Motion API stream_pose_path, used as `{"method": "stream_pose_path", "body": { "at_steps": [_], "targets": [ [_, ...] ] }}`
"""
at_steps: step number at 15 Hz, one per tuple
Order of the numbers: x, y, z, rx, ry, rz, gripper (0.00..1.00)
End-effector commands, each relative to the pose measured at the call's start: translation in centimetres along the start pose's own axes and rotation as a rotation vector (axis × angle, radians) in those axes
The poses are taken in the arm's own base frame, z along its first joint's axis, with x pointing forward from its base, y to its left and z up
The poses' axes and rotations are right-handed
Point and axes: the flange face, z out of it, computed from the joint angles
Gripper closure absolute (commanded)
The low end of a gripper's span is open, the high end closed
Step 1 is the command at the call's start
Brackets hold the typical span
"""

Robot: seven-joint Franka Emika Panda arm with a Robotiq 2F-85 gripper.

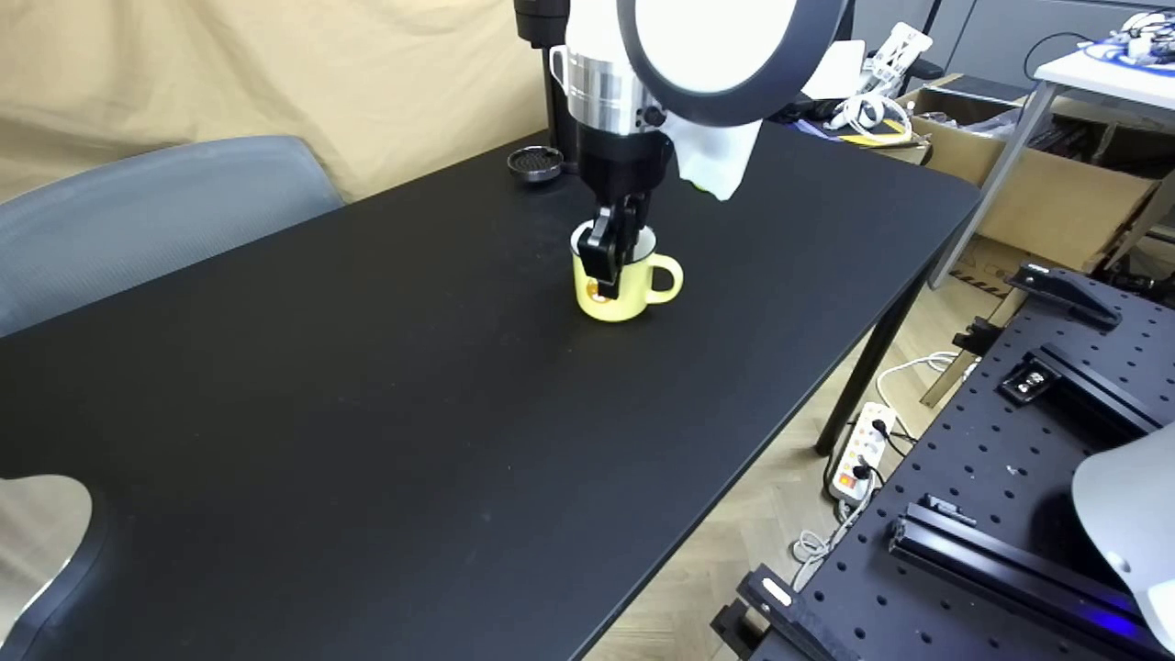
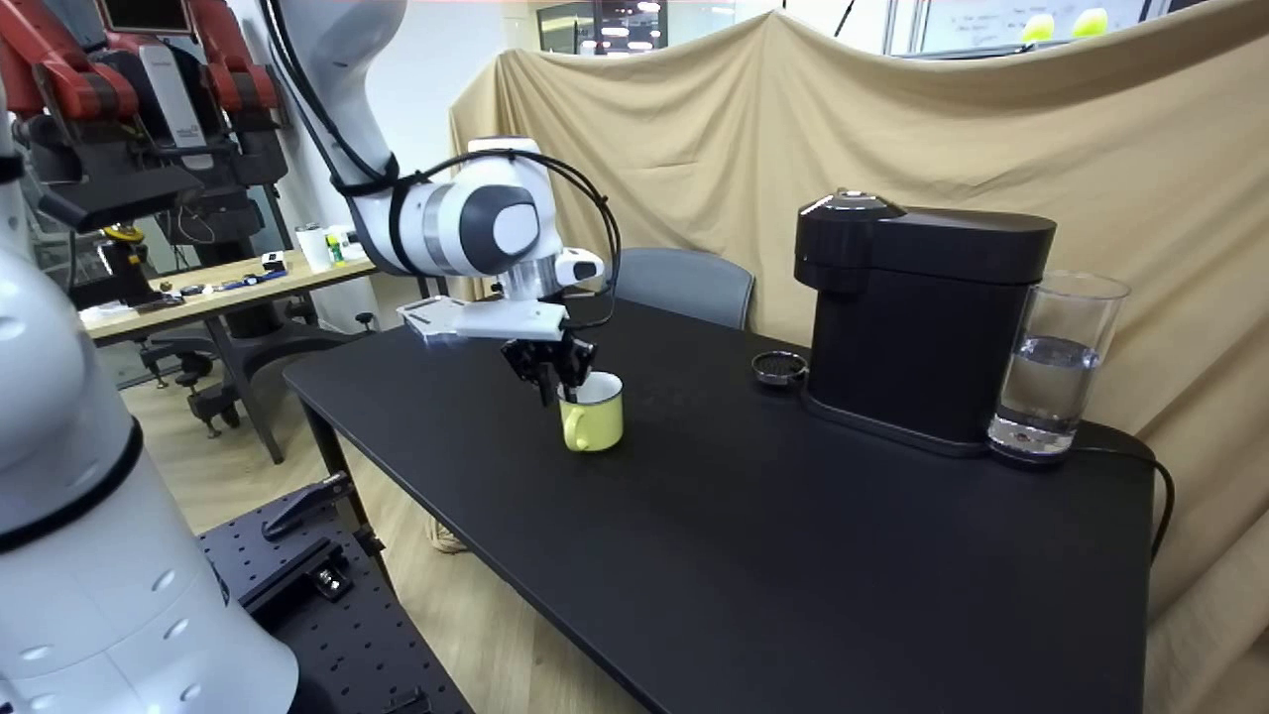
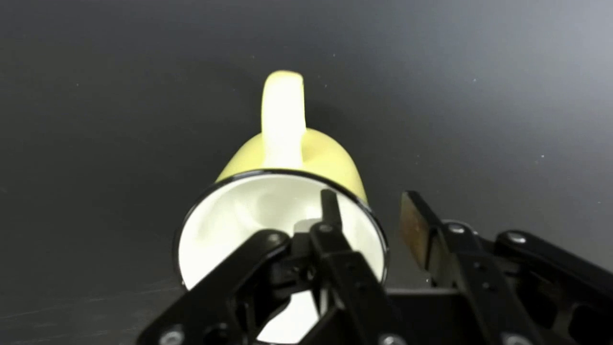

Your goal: Move the cup backwards

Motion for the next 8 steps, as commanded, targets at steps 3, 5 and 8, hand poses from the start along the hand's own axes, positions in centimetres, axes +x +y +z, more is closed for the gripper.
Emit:
{"method": "stream_pose_path", "body": {
  "at_steps": [3, 5, 8],
  "targets": [
    [0.4, 0.1, -1.0, 0.02, -0.064, 0.009, 0.17],
    [0.9, 0.3, -1.5, 0.021, -0.07, -0.001, 0.03],
    [1.9, 0.5, -2.4, 0.017, -0.066, -0.025, 0.0]
  ]
}}
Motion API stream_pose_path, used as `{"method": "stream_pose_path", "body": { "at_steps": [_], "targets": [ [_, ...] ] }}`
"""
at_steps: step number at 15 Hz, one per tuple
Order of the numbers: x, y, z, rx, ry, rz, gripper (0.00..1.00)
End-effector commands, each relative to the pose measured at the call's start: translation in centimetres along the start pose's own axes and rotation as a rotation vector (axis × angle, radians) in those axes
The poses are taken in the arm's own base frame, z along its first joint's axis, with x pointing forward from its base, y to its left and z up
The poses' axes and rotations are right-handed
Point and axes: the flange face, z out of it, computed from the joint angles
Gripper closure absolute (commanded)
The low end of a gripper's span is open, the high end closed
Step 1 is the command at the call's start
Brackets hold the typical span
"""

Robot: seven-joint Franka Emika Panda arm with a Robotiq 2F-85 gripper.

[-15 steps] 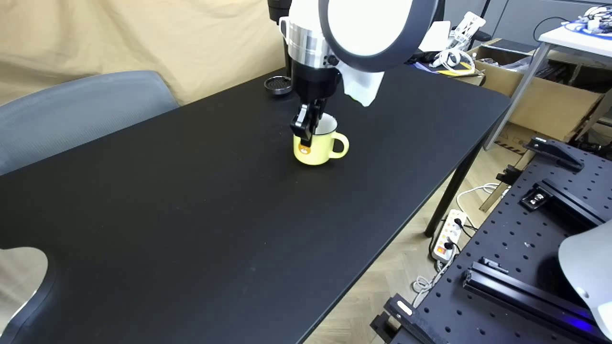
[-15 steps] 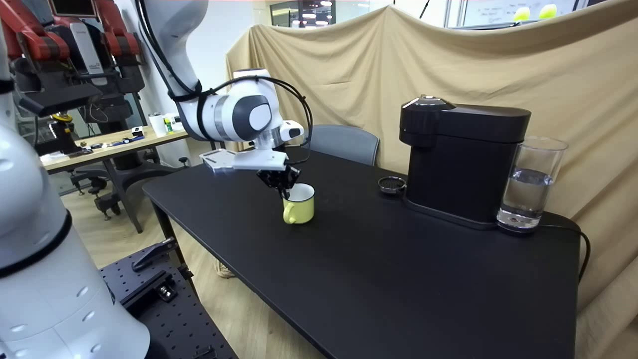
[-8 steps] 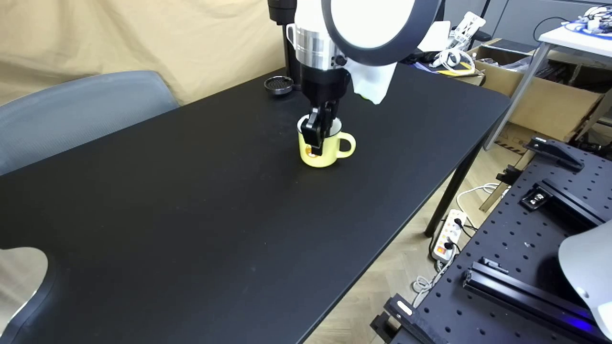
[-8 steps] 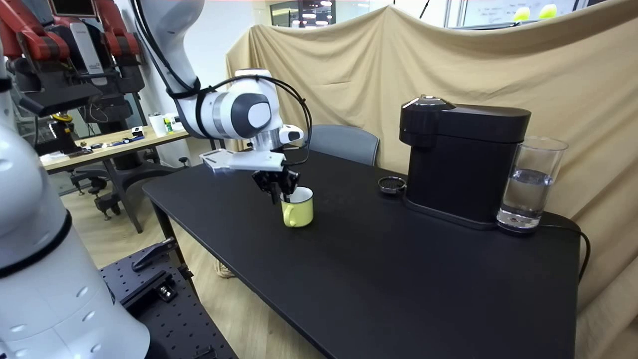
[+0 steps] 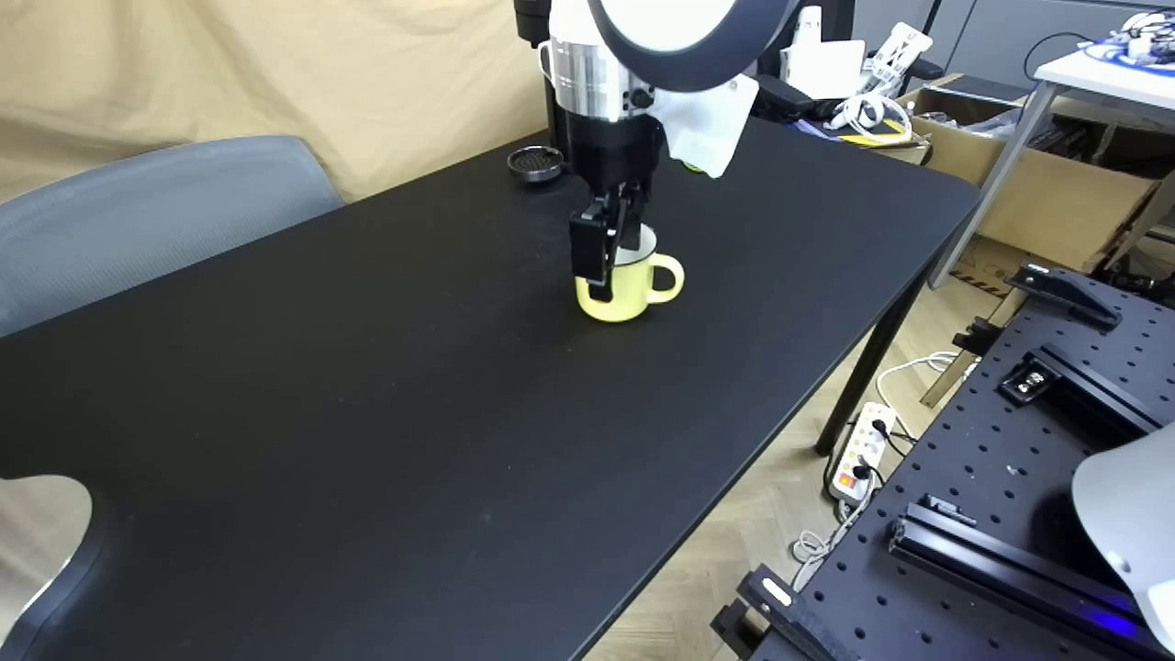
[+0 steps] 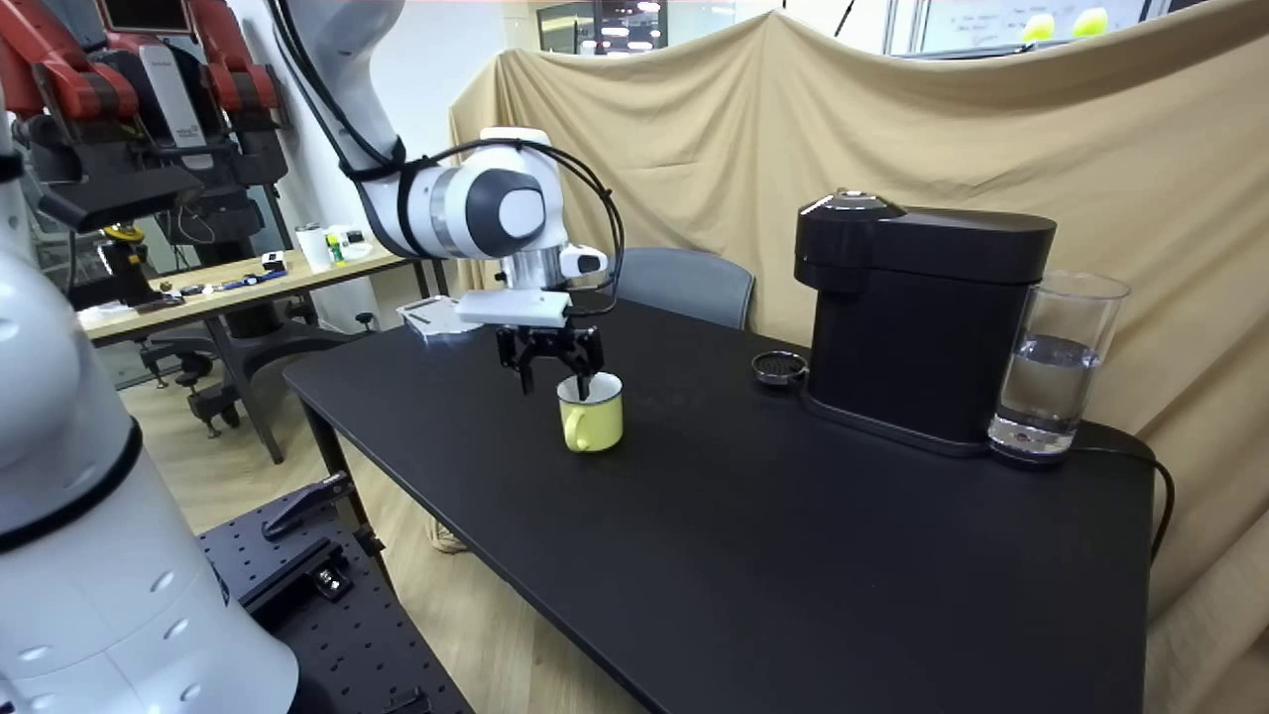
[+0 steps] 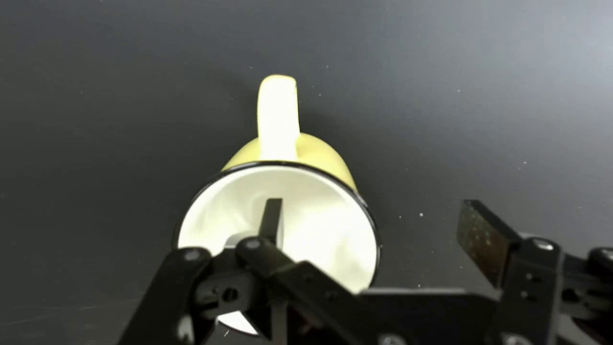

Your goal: Move the cup backwards

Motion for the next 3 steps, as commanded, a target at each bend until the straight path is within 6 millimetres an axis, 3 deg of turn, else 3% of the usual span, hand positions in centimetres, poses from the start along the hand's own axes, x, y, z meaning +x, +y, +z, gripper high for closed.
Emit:
{"method": "stream_pose_path", "body": {
  "at_steps": [1, 3],
  "targets": [
    [0.95, 0.34, -2.15, 0.002, 0.005, -0.018, 0.0],
    [1.4, 0.47, -2.71, 0.012, 0.014, -0.031, 0.0]
  ]
}}
